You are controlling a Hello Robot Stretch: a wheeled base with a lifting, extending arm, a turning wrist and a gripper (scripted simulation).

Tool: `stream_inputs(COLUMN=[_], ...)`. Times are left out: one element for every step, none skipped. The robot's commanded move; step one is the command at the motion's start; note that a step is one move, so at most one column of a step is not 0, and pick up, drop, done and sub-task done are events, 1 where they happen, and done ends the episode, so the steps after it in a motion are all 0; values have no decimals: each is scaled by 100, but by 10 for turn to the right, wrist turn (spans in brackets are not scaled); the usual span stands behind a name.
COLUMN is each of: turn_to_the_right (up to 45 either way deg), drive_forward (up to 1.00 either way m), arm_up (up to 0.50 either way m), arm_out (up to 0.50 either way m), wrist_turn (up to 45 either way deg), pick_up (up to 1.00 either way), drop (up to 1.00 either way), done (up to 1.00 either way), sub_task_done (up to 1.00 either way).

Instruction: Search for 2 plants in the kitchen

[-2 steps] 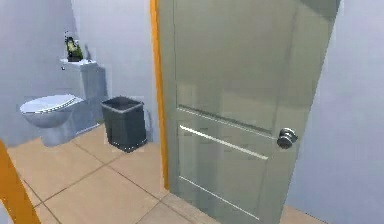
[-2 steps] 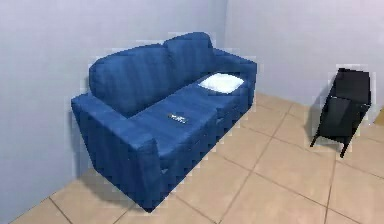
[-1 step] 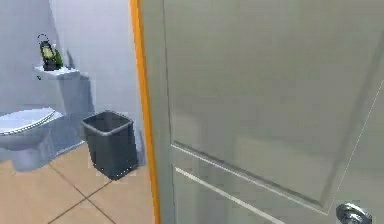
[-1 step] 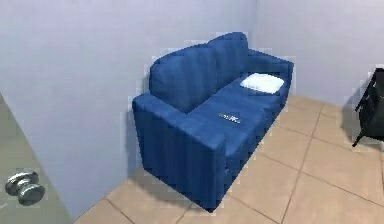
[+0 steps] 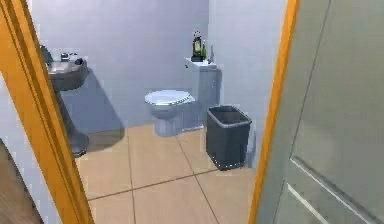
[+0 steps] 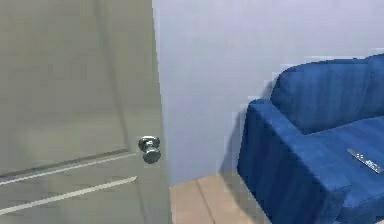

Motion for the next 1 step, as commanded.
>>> stream_inputs(turn_to_the_right=[0], drive_forward=[95], arm_up=[0], arm_out=[0], wrist_turn=[0], pick_up=[0], drop=[0], done=[0], sub_task_done=[0])
